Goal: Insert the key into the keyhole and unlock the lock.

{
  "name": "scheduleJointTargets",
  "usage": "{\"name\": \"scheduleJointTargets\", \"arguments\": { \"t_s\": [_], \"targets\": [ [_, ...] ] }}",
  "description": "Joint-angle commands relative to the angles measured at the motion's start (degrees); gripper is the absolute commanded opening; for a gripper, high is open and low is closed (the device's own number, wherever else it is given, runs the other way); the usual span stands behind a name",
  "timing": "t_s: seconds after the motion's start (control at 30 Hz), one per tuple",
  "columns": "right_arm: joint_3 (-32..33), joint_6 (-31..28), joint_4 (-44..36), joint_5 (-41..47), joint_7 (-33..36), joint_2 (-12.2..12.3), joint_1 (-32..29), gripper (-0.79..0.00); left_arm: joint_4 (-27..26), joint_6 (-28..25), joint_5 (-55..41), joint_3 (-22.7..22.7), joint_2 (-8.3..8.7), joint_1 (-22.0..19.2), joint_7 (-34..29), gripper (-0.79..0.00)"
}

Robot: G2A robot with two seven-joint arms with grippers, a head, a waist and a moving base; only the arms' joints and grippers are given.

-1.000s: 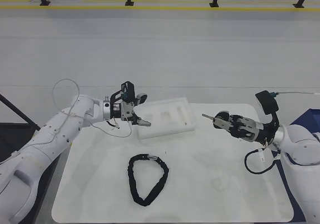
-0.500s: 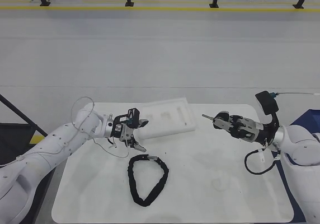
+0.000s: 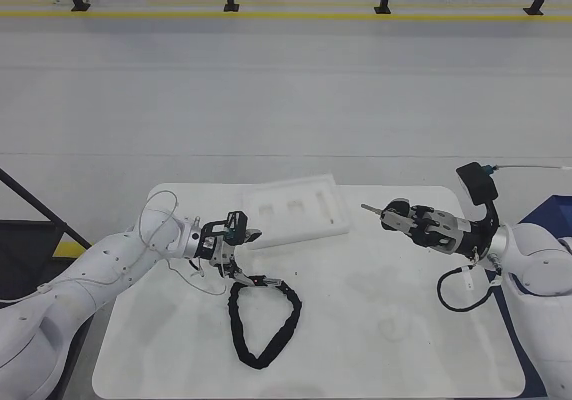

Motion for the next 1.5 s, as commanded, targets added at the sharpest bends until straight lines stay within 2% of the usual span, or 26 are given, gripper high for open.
{"name": "scheduleJointTargets", "arguments": {
  "t_s": [0.0, 0.63, 0.87, 1.1, 1.47],
  "targets": [
    [0.0, 0.0, 0.0, 0.0, 0.0, 0.0, 0.0, -0.785, 0.0, 0.0, 0.0, 0.0, 0.0, 0.0, 0.0, 0.0],
    [0.0, 0.0, 0.0, 0.0, 0.0, 0.0, 0.0, -0.785, 0.0, 0.0, 0.0, 0.0, 0.0, 0.0, 0.0, 0.0],
    [0.0, 0.0, 0.0, 0.0, 0.0, 0.0, 0.0, -0.785, -1.39, 3.43, -0.32, -1.36, -0.21, 2.55, -4.17, 0.0],
    [0.0, 0.0, 0.0, 0.0, 0.0, 0.0, 0.0, -0.785, -1.12, 5.51, 4.45, -1.45, -1.45, 4.12, -1.8, 0.0],
    [0.0, 0.0, 0.0, 0.0, 0.0, 0.0, 0.0, -0.785, 3.11, 9.04, 12.07, -0.77, -4.55, 5.12, 2.84, 0.0]
  ]
}}
